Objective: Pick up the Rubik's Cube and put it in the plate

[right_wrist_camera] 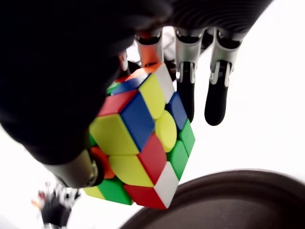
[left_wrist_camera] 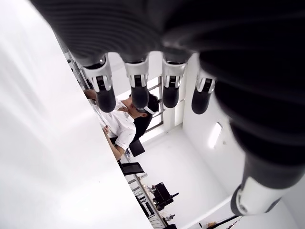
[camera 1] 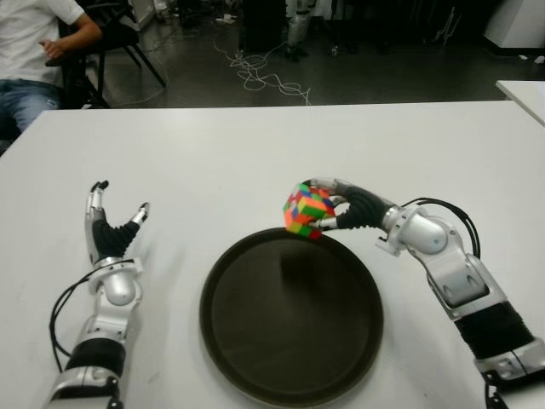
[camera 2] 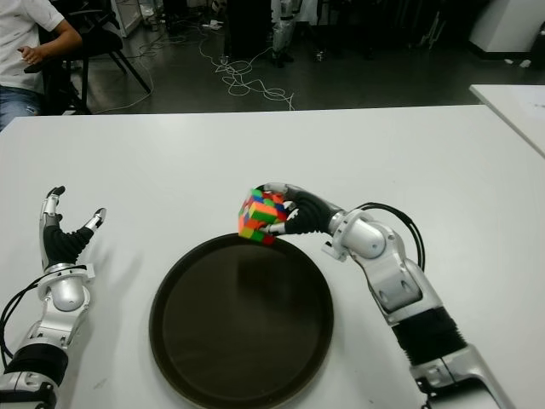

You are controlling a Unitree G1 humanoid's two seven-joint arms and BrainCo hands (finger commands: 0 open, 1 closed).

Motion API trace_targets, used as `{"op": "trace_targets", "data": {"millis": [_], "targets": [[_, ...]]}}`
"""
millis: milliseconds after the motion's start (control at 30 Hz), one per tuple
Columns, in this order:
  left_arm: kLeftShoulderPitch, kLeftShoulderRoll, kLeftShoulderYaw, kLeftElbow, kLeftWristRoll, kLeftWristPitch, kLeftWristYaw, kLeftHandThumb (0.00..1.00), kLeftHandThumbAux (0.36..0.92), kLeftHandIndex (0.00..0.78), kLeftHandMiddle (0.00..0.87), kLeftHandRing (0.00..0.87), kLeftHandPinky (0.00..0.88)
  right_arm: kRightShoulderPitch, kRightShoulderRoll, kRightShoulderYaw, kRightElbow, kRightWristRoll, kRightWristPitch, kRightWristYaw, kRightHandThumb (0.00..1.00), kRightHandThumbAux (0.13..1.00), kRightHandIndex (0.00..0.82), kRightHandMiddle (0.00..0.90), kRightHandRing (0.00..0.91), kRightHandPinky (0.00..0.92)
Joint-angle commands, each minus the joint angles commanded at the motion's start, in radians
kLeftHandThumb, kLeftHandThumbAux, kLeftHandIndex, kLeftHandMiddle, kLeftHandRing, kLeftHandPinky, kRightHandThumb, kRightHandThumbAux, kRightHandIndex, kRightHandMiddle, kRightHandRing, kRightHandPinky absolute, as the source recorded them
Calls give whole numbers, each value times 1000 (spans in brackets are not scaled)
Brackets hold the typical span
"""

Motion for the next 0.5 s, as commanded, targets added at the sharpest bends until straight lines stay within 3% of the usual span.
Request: {"op": "trace_targets", "data": {"millis": [500], "targets": [[-2,0,-3,5,7,-10,10,0,682,11,12,0,12,-1,13,-15,37,76,-96,63,682,732,436,797,809,804]]}}
